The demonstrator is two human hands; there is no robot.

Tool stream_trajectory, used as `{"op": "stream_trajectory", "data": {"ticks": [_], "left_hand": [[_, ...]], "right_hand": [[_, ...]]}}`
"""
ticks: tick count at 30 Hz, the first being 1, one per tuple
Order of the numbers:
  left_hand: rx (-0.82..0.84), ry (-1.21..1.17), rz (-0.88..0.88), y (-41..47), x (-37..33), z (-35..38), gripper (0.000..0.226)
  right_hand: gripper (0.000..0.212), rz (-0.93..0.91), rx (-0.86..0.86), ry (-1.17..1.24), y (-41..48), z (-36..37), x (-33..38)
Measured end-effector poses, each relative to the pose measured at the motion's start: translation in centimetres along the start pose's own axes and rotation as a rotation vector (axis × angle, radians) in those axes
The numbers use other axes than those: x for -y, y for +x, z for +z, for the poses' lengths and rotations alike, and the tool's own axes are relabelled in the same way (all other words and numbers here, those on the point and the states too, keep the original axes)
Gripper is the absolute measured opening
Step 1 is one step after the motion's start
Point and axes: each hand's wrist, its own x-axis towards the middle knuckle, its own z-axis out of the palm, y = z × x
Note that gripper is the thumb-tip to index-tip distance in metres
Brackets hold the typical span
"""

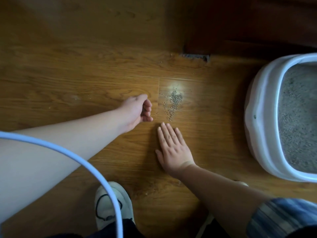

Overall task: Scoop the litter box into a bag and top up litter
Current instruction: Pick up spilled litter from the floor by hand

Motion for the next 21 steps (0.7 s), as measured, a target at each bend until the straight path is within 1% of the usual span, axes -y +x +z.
{"op": "stream_trajectory", "data": {"ticks": [4,12,13,15,17,19,21], "left_hand": [[0.021,0.032,-0.009,-0.5,0.4,0.0,0.038],[-0.029,0.013,-0.012,-1.1,0.1,-1.4,0.037],[-0.034,0.011,-0.009,-1.1,0.1,-1.6,0.037],[-0.038,-0.007,-0.002,-1.0,0.0,-1.7,0.037],[-0.043,-0.027,0.002,-0.9,-0.1,-1.8,0.037],[-0.049,-0.029,0.007,-1.0,-0.2,-1.8,0.037],[-0.05,-0.031,0.012,-1.2,-0.3,-1.7,0.037]], "right_hand": [[0.071,0.036,-0.008,-0.018,1.1,0.4,0.2],[0.075,0.17,-0.001,0.02,5.3,-2.0,-1.1],[0.076,0.145,-0.016,0.019,5.3,-2.3,-0.9],[0.077,-0.025,-0.055,-0.013,4.5,-2.3,0.1],[0.076,-0.186,-0.032,-0.035,2.9,-1.5,1.4],[0.074,-0.215,0.033,-0.035,1.4,-0.3,2.3],[0.072,-0.182,0.048,-0.037,1.2,0.4,2.6]]}}
